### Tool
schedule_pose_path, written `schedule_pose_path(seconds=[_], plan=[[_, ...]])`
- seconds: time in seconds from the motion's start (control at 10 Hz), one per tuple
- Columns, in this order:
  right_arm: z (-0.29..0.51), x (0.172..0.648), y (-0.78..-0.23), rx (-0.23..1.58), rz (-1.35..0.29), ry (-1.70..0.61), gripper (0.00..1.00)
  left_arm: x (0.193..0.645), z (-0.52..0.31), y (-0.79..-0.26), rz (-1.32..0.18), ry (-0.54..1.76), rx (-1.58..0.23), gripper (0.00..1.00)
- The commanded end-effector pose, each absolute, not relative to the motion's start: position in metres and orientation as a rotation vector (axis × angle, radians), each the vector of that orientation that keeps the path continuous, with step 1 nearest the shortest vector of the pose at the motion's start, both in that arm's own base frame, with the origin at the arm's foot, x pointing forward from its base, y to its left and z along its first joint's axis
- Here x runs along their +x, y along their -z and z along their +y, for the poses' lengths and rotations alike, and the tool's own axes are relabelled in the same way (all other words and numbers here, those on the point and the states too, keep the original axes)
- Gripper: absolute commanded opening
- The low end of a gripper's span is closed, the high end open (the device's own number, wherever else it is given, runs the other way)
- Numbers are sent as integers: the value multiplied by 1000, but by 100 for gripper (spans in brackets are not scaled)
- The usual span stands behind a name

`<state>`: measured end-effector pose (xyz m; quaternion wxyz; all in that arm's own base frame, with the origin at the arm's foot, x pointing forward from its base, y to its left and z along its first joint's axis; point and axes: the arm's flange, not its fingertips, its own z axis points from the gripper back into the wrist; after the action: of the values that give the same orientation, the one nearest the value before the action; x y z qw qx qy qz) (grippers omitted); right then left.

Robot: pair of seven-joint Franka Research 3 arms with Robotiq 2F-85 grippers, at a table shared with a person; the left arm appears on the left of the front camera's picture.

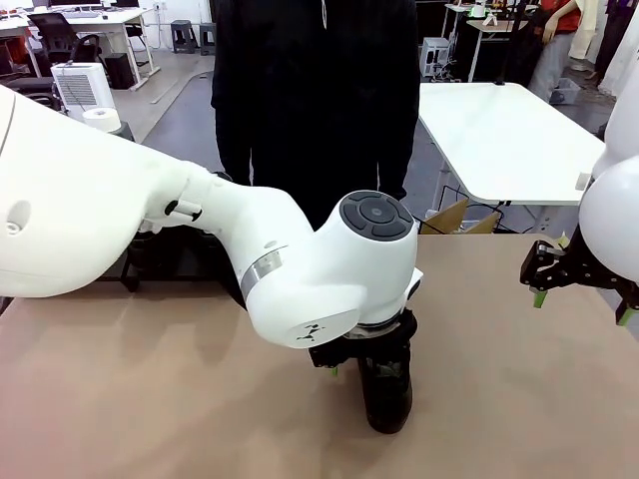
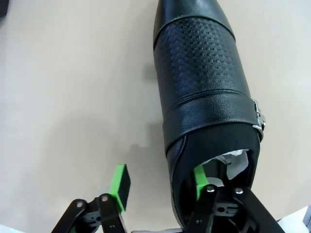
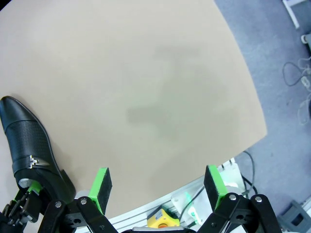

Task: Organize the shoes by placing them on the stand.
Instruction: Place the Shoe from the middle of the table onto the Shoes Stand.

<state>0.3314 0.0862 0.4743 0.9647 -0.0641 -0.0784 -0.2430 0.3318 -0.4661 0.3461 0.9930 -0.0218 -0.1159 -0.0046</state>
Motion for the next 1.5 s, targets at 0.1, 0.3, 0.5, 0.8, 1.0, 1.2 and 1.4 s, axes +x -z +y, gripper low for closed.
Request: schedule_pose_path(seconds=[0.1, 0.3, 0.5, 0.8, 1.0, 1.2, 1.4], plan=[[87, 335, -477, -126, -158, 472, 100, 332, -471, -348, -238, -6, -70, 0], [87, 335, -477, -126, -158, 472, 100, 335, -471, -347, -221, -6, -71, 0], [87, 335, -477, -126, -158, 472, 100, 335, -471, -349, -221, -1, -77, 0], [87, 335, -477, -126, -158, 472, 100, 335, -471, -349, -211, 13, -75, 0], [87, 335, -477, -126, -158, 472, 100, 330, -467, -360, -192, 12, -101, 0], [87, 335, -477, -126, -158, 472, 100, 322, -459, -380, -219, 14, -135, 0], [87, 335, -477, -126, -158, 472, 100, 315, -448, -403, -224, 22, -187, 0]])
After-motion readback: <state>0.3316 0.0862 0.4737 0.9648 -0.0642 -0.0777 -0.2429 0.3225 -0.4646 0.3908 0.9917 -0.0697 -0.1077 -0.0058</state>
